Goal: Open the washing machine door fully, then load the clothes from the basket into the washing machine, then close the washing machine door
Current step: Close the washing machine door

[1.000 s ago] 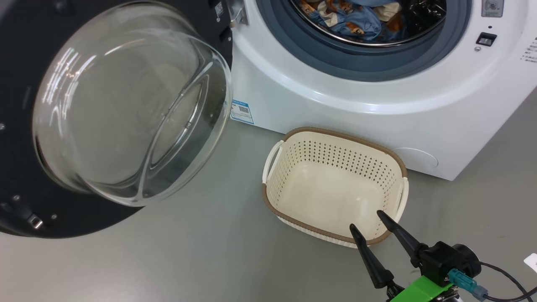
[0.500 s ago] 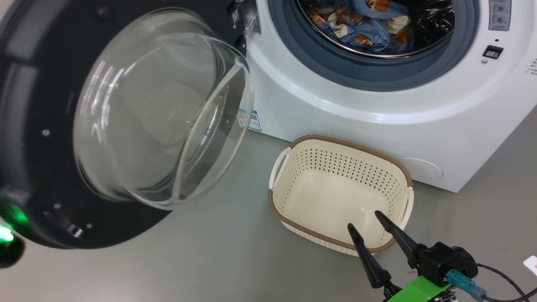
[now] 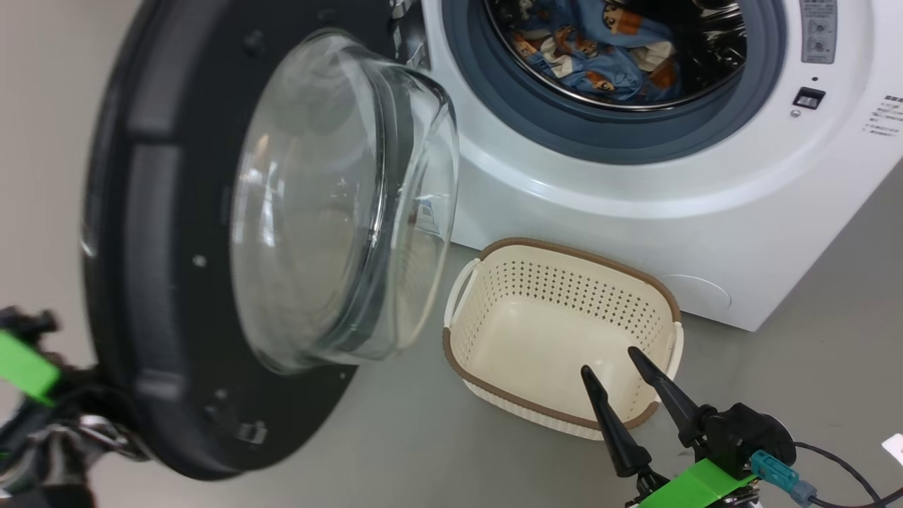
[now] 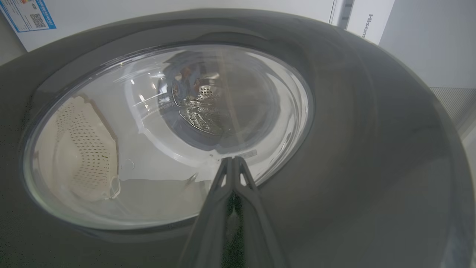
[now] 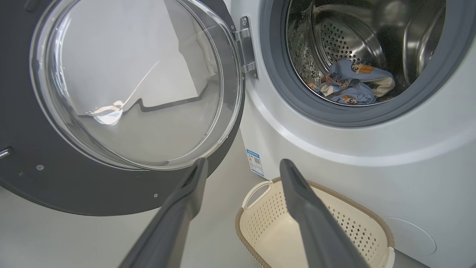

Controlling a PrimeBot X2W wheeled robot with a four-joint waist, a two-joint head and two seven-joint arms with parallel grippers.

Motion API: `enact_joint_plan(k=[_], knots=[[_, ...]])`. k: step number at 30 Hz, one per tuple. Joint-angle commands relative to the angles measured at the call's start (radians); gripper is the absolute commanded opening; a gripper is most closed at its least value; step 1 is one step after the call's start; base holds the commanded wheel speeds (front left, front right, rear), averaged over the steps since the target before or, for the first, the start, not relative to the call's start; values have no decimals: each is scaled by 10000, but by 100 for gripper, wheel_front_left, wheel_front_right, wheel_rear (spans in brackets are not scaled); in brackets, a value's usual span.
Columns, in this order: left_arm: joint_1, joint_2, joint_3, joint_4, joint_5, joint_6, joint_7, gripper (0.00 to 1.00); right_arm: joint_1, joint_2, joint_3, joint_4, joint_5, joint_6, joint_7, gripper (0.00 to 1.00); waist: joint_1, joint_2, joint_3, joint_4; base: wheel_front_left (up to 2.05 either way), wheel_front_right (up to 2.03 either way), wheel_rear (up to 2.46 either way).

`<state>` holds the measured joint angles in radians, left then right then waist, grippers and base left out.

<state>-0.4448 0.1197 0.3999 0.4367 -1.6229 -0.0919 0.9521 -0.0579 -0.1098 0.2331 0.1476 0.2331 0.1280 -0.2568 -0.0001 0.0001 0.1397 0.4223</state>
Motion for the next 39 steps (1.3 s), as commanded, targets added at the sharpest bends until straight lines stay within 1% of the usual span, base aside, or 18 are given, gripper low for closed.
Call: enact_joint_plan(k=[1, 5, 9, 12, 17, 22, 25, 26, 31, 32, 35, 38, 39], knots=[[321, -88, -109, -1054, 91, 240, 273, 0, 33, 114, 189, -281, -25, 27, -49, 100, 1, -1, -30, -130, 0, 0, 0], [1172, -539, -690, -3148, 19, 871, 176, 0, 7, 222, 167, -327, -42, 27, -49, 100, 1, -1, 15, -438, 0, 0, 0], [1867, -674, -1574, -4768, -286, 1335, -195, 0, -39, 303, 177, -352, -58, 27, -49, 100, 1, -1, 56, -876, 0, 0, 0], [2254, -688, -2411, -5559, -740, 1516, -725, 0, -41, 340, 154, -369, -79, 27, -49, 100, 1, -1, 62, -1272, 0, 0, 0], [2567, -692, -3428, -6296, -1081, 1510, -1670, 0, 22, 382, 86, -430, -104, 27, -49, 100, 1, -1, 37, -2021, 0, 0, 0], [2398, -693, -4035, -6368, -1023, 1359, -2693, 0, 101, 430, 57, -472, -115, 27, -49, 100, 1, -1, 49, -2768, 0, 0, 0], [2131, -694, -4379, -6166, -941, 1254, -3106, 0, 116, 462, 49, -509, -109, 27, -49, 100, 1, -1, 95, -3196, 0, 0, 0], [2131, -694, -4379, -6166, -941, 1254, -3106, 0, 116, 462, 49, -509, -109, 27, -49, 100, 1, -1, 95, -3196, 0, 0, 0], [1553, -694, -4848, -5592, -853, 1080, -3660, 0, 124, 504, 25, -540, -110, 27, -49, 100, 1, -1, 133, -3828, 0, 0, 0], [1291, -694, -5033, -5326, -692, 962, -3868, 0, 124, 519, 31, -545, -96, 27, -49, 100, 1, -1, 147, -4028, 0, 0, 0], [1015, -694, -5164, -5010, -618, 847, -4114, 0, 130, 531, 69, -548, -90, 27, -49, 100, 1, -1, 159, -4191, 0, 0, 0], [573, -694, -5274, -4507, -437, 597, -4451, 0, 117, 547, 43, -557, -89, 27, -49, 100, 1, -1, 159, -4378, 0, 0, 0], [316, -694, -5319, -4133, -456, 464, -4646, 0, 138, 555, 21, -555, -81, 27, -49, 100, 1, -1, 126, -4462, 0, 0, 0]])
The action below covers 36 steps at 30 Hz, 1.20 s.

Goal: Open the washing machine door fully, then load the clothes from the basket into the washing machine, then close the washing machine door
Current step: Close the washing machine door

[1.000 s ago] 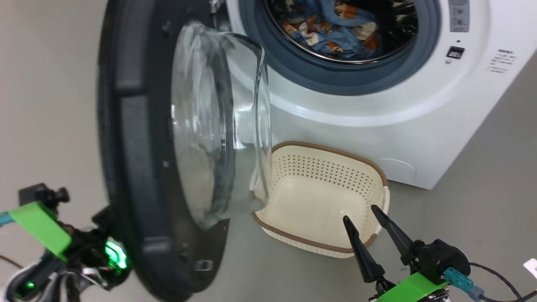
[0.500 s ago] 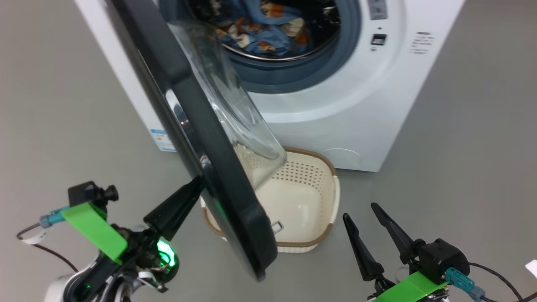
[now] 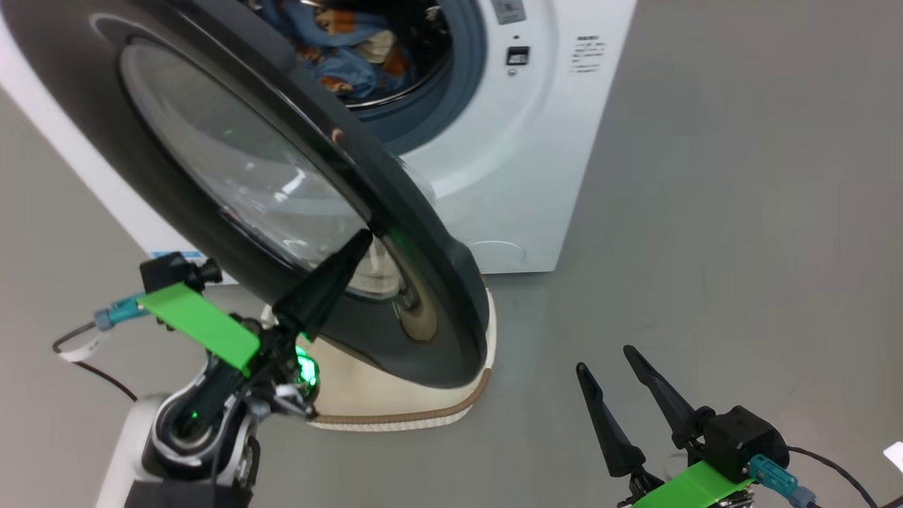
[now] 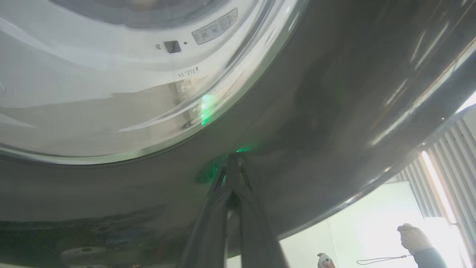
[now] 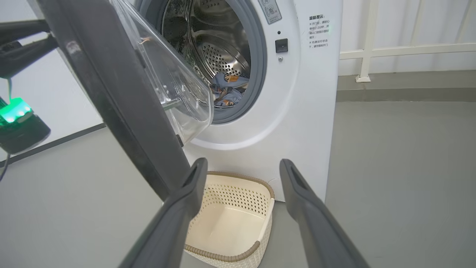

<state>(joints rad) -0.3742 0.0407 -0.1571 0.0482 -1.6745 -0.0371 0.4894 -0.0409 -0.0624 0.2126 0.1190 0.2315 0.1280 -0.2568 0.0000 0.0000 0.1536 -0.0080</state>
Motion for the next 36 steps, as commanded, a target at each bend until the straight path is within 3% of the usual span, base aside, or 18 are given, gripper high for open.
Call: enact_joint_plan(k=[1, 15, 33, 36], knots=[[-513, 95, 228, -45, 53, -148, -109, 0, -22, 85, 232, -261, -60, 27, -49, 100, 0, 0, -49, -195, 0, 0, 0], [-1783, 95, -447, 2396, -55, -807, -1021, 0, 116, 40, 303, -165, 18, 27, -49, 100, 0, 0, -531, -430, 0, 0, 0], [-3085, 95, -1572, 3924, -518, -933, -2116, 0, 231, -89, 482, -90, 94, 27, -49, 100, 0, 0, -840, -399, 0, 0, 0], [-2929, 156, -1712, 3959, -85, -934, -2236, 0, 245, -93, 460, -89, 116, 27, -49, 100, 0, 0, -890, -361, 0, 0, 0]])
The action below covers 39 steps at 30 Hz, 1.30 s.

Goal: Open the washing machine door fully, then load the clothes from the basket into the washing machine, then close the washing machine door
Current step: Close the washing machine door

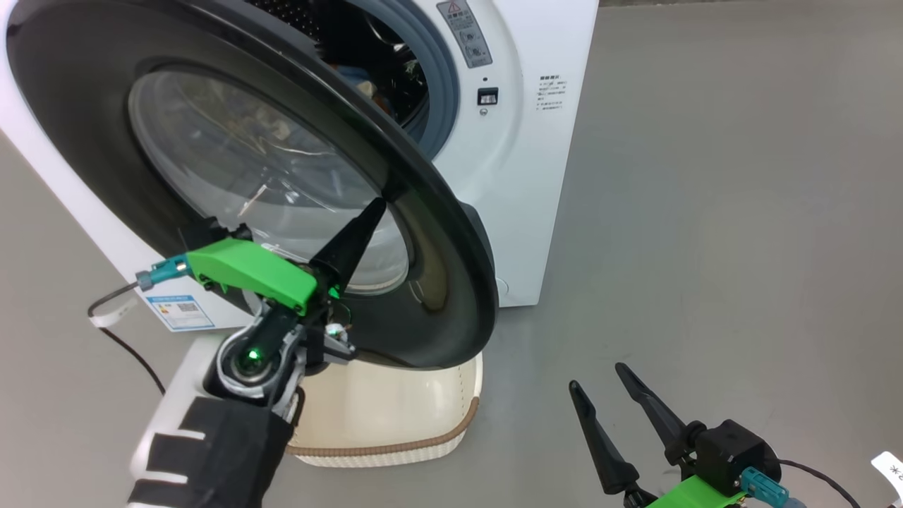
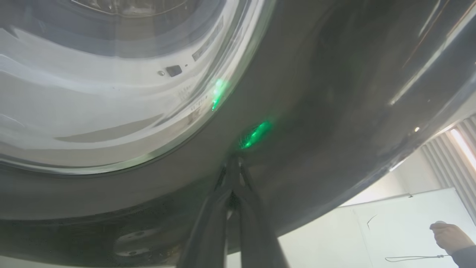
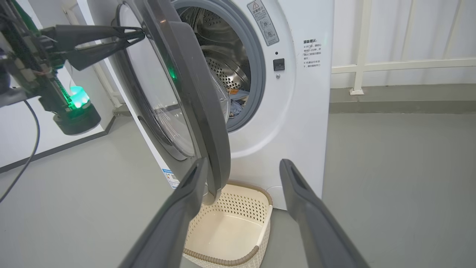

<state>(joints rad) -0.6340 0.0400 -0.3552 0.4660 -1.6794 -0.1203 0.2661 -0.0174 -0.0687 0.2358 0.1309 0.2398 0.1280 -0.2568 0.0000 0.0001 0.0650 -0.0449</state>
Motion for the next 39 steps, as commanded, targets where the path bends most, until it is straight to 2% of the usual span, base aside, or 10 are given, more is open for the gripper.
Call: enact_joint_plan(k=[1, 5, 6, 7, 9, 18, 24, 30, 37, 39], knots=[[-244, 206, 220, -234, 144, -102, -71, 0, 28, -37, 209, -209, 43, 27, -49, 100, 0, -1, -34, 23, 0, 0, 0], [388, 707, -169, -617, 1223, -102, -508, 0, 118, -42, 154, -212, 68, 27, -49, 100, 0, -1, -240, -44, 0, 0, 0], [635, 861, -282, -770, 1521, -102, -696, 11, 146, -39, 150, -212, 77, 27, -49, 100, 0, -1, -308, -82, 0, 0, 0], [876, 985, -388, -984, 1756, -102, -854, 33, 175, -37, 133, -223, 89, 27, -49, 100, 0, -1, -348, -103, 0, 0, 0], [1401, 1288, -534, -1447, 2259, -102, -1310, 100, 228, -34, 114, -238, 106, 27, -49, 100, 0, -1, -437, -146, 0, 0, 0], [3869, 2571, -431, -2940, 4403, -32, -4099, 100, 335, 4, -39, -419, 111, 27, -49, 100, 0, -1, -578, -402, 0, 0, 0], [5037, 3178, 142, -3114, 6959, 948, -5231, 100, 354, 11, -375, -601, 0, 27, -49, 100, 0, -1, -489, -389, 0, 0, 0], [5929, 2545, 1653, -3221, 9401, 1139, -5274, 100, 316, -37, -484, -660, -126, 27, -49, 100, 0, -1, -438, -252, 0, 0, 0], [6703, 1325, 3343, -2895, 12019, 672, -5276, 100, 220, -63, -686, -671, -279, 27, -49, 100, 0, -1, -490, -130, 0, 0, 0], [6762, 1167, 3519, -2819, 12277, 609, -5276, 100, 214, -66, -724, -667, -296, 27, -49, 100, 0, -1, -510, -107, 0, 0, 0]])
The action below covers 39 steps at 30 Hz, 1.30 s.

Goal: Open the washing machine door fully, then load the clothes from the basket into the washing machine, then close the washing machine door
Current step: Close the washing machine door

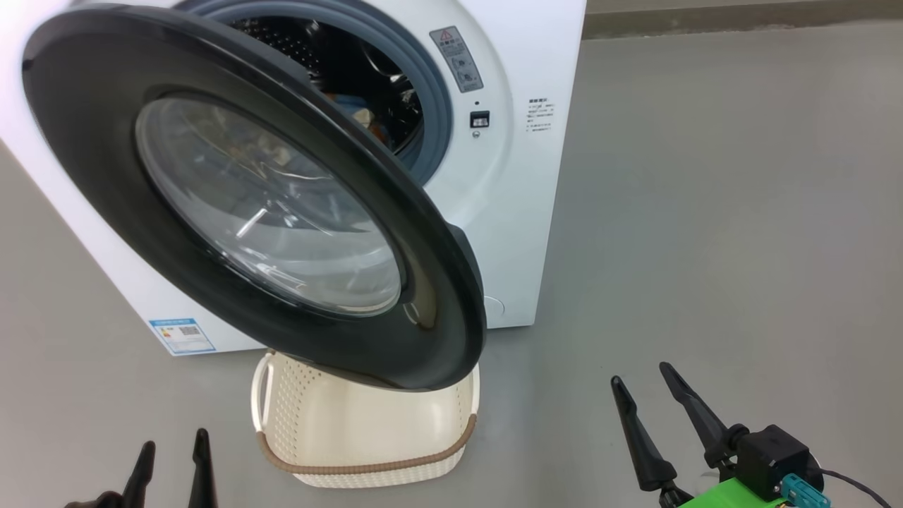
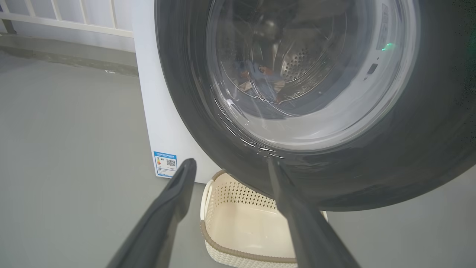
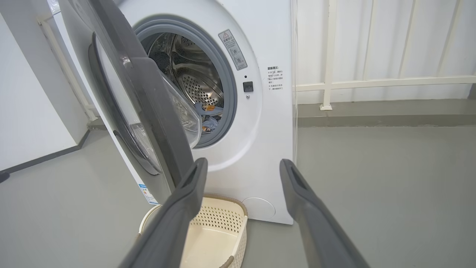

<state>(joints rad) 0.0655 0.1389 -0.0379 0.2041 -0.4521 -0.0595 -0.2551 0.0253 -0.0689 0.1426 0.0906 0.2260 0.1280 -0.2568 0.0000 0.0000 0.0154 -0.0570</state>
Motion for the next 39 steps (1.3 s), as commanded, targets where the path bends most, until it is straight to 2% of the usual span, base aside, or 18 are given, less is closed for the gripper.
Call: enact_joint_plan(k=[1, 9, 17, 19, 27, 34, 39], knots=[[-189, 71, 490, -141, 303, -64, -65, 100, -208, -69, 171, -252, -163, 27, -49, 100, 0, 0, -40, 46, 0, 0, 0], [-107, -533, 1538, -31, 1723, -462, -65, 100, -83, -154, -181, 84, -293, 27, -49, 100, 0, 0, -175, 268, 0, 0, 0], [-199, -810, 2049, 89, 2074, -663, -66, 100, -49, -108, -451, 375, -393, 27, -49, 99, 0, 0, -212, 397, 0, 0, 0], [-216, -835, 2086, 104, 2095, -680, -66, 100, -34, -95, -460, 418, -389, 27, -49, 0, 0, 0, -217, 417, 0, 0, 0], [-258, -875, 2043, 268, 2169, -706, -66, 100, -439, 17, -503, 376, 75, 27, -49, 0, 0, 0, -197, 425, 0, 0, 0], [-291, -883, 1770, 253, 2058, -709, -66, 100, -1665, 88, -122, -908, 495, 27, -49, 0, 0, 0, -237, 436, 0, 0, 0], [-365, -885, 1558, 306, 1951, -710, -66, 100, -2765, 122, 646, -1771, 673, 27, -49, 0, 0, 0, -182, 520, 0, 0, 0]])
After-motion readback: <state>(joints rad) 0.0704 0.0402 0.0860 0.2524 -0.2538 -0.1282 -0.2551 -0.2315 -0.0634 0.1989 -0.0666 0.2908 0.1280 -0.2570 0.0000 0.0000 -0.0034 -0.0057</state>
